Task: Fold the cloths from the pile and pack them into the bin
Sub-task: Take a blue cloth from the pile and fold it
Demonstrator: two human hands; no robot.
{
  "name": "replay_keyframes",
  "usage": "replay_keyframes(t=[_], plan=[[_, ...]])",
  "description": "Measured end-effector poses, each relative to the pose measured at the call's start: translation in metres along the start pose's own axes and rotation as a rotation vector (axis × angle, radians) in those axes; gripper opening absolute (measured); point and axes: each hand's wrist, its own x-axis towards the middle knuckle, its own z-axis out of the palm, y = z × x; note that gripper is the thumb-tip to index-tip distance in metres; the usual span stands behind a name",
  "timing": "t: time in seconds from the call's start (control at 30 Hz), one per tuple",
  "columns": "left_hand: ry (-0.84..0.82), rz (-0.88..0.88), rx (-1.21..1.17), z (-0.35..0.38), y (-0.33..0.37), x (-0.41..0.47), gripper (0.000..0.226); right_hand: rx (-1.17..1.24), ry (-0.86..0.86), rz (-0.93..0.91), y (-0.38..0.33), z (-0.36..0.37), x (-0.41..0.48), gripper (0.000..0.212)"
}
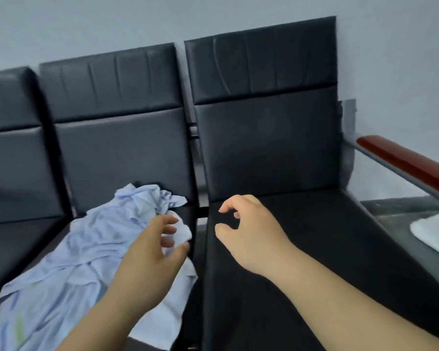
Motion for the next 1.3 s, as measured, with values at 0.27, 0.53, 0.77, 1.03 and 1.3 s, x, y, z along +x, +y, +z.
replay_keyframes(t=[0.27, 0.53, 0.77, 1.03, 1.3], plan=[[0.085, -0.263, -0.052, -0.072, -0.111, 0.036, 0.039, -0.084, -0.216, -0.039, -0.047, 0.132, 0.072, 0.021], [0.04, -0.341, 0.008, -0.081, -0.168, 0.056, 0.048, -0.392, -0.441, 0.166, -0.028, 0.219, 0.126, 0.05], [-0.014, -0.321, -0.039, -0.07, -0.175, 0.064, 0.061, -0.102, -0.306, 0.073, -0.019, 0.2, 0.133, 0.017], [-0.061, -0.227, -0.112, -0.059, -0.156, 0.063, 0.036, 0.873, -0.389, 0.215, -0.054, 0.134, 0.117, 0.017], [-0.308, -0.12, -0.399, -0.049, -0.133, 0.053, 0.047, 1.099, -0.334, 0.37, -0.058, 0.119, 0.107, 0.037]])
